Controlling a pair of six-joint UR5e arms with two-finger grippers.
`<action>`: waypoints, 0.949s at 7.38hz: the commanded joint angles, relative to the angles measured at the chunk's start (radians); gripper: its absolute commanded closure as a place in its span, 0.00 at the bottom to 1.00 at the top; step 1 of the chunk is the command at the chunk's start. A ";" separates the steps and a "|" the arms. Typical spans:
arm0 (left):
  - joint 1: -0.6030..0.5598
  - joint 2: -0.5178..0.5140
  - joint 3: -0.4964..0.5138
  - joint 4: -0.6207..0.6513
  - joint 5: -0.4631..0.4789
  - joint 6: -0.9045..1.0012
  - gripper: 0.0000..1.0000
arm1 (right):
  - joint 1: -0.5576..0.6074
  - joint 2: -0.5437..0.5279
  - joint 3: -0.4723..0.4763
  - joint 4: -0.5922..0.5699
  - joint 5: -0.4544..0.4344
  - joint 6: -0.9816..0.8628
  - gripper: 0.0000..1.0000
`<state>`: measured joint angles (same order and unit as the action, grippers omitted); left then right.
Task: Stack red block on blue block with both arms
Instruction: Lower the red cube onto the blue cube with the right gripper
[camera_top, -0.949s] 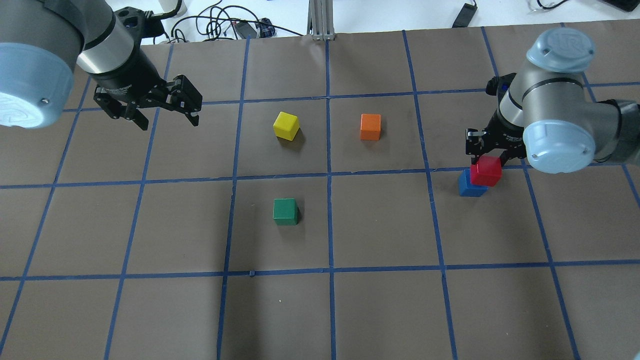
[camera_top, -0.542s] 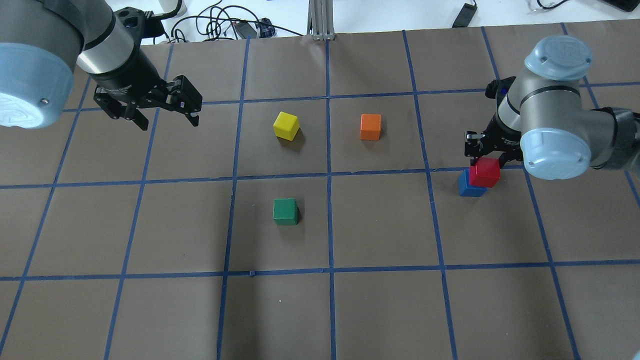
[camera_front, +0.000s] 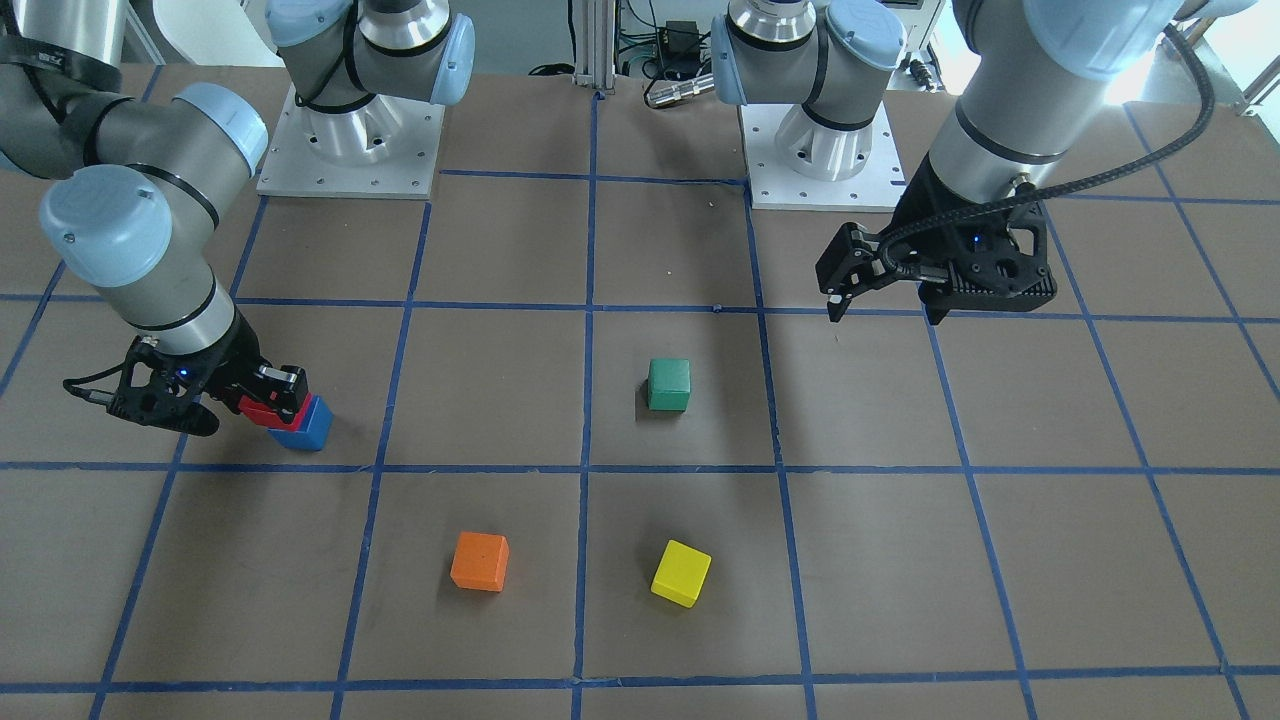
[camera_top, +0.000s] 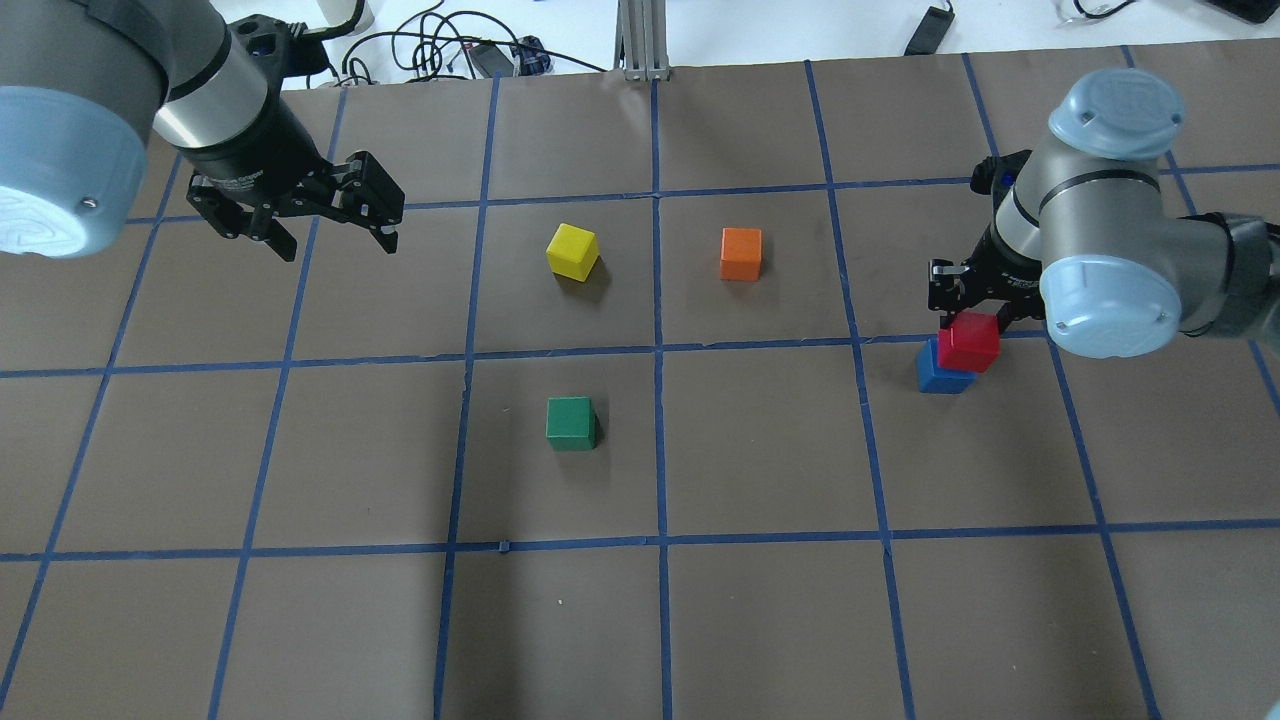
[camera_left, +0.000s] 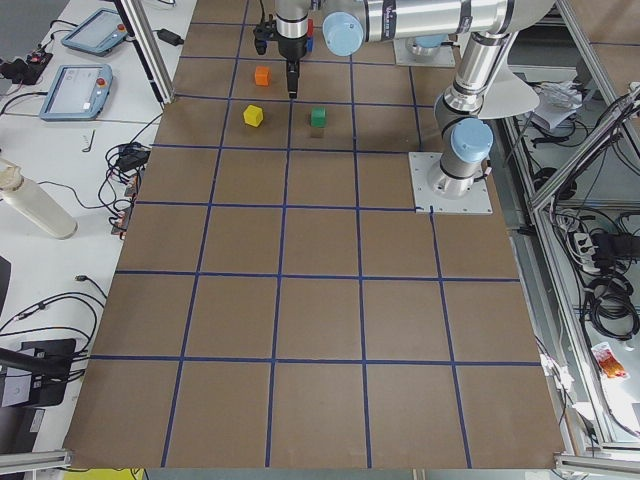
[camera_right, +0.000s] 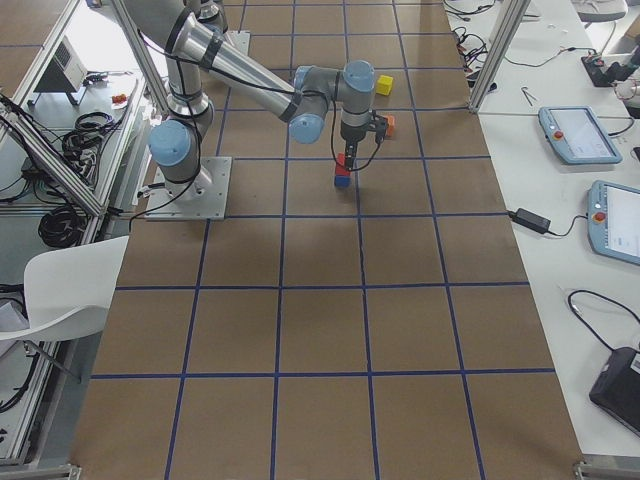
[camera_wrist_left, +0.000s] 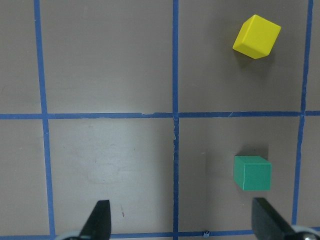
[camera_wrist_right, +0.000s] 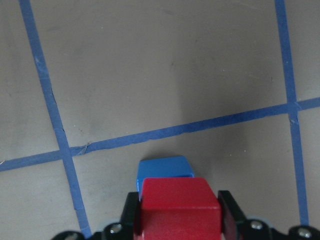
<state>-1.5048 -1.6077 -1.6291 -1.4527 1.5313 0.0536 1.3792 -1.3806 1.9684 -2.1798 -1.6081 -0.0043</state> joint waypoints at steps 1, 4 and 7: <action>0.000 -0.001 0.000 0.000 0.001 0.000 0.00 | 0.003 0.000 0.001 0.000 0.008 0.000 0.93; 0.000 0.000 0.000 0.000 0.001 0.000 0.00 | 0.003 0.008 0.000 -0.005 0.028 -0.003 0.92; 0.000 -0.001 0.000 0.000 0.000 0.000 0.00 | 0.003 0.012 0.000 -0.020 0.025 -0.016 0.89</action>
<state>-1.5048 -1.6085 -1.6291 -1.4527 1.5315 0.0537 1.3821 -1.3692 1.9682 -2.1950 -1.5814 -0.0170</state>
